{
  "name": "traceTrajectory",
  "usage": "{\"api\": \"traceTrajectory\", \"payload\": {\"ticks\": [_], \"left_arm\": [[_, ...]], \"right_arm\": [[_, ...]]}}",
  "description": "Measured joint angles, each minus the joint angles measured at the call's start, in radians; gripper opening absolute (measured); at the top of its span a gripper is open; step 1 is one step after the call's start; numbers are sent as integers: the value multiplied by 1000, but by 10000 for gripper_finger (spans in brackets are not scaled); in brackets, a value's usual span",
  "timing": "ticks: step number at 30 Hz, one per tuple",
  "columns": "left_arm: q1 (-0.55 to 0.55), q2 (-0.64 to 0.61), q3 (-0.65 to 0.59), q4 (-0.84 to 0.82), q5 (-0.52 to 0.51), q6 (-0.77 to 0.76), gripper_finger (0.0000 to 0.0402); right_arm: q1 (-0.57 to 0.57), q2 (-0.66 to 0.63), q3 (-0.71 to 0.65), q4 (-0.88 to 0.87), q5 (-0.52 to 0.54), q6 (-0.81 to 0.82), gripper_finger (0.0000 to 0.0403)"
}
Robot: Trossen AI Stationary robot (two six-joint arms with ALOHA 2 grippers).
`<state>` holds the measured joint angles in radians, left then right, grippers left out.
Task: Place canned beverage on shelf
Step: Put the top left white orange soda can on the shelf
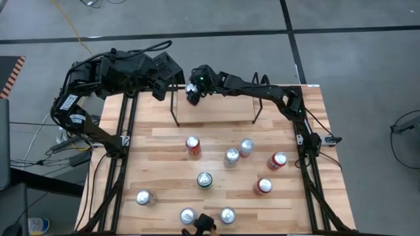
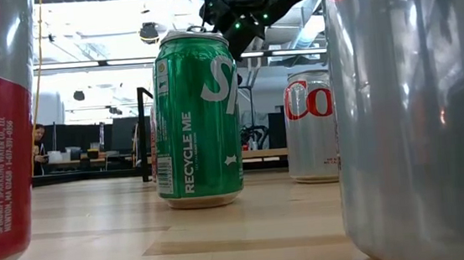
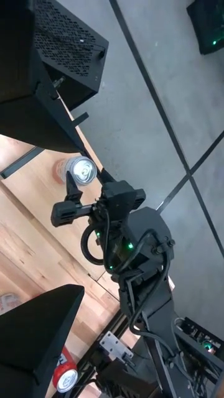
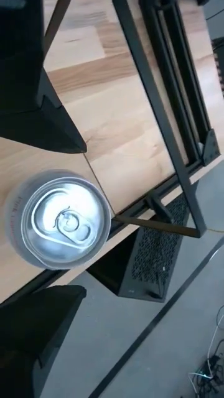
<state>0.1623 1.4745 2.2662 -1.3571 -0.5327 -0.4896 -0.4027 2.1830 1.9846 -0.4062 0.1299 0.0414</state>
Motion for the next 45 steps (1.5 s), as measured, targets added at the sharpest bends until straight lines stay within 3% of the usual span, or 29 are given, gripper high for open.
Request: {"api": "traceTrajectory", "payload": {"ticks": [22,28,35,45], "left_arm": [[0,0,0,0,-5,8,348],[0,0,0,-1,0,19,348],[0,0,0,-24,2,18,348],[0,0,0,-24,40,67,348]], "right_arm": [[-6,61,-2,5,-5,12,319],[-6,61,-2,6,-118,-98,286],[-27,61,21,-30,-260,-155,280],[-62,62,162,-151,-336,-351,278]]}}
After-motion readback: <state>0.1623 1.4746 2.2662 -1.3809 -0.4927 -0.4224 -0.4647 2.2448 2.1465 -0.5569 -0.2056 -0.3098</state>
